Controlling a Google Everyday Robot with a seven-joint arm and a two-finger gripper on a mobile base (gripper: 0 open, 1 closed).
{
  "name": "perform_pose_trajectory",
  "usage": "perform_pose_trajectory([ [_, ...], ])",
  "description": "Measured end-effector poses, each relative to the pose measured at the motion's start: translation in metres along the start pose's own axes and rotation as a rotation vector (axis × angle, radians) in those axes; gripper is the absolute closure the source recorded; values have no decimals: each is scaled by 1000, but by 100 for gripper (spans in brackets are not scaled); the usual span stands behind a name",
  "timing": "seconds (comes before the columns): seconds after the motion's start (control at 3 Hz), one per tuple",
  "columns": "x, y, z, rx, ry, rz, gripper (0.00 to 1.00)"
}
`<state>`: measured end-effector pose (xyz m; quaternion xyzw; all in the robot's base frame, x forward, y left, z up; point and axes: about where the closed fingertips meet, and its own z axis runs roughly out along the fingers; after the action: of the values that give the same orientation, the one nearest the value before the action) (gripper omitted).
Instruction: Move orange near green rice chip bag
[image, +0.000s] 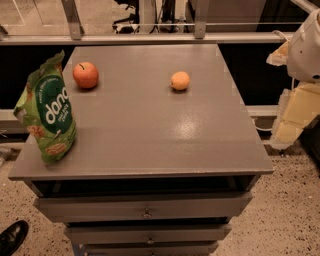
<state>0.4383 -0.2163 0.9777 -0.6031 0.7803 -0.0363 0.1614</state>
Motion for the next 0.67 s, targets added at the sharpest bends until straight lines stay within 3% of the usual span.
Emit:
perform_pose_trajectory([
  [0.33,0,-1,0,4,-4,0,0],
  [0.67,-4,-17,10,22,-46,0,0],
])
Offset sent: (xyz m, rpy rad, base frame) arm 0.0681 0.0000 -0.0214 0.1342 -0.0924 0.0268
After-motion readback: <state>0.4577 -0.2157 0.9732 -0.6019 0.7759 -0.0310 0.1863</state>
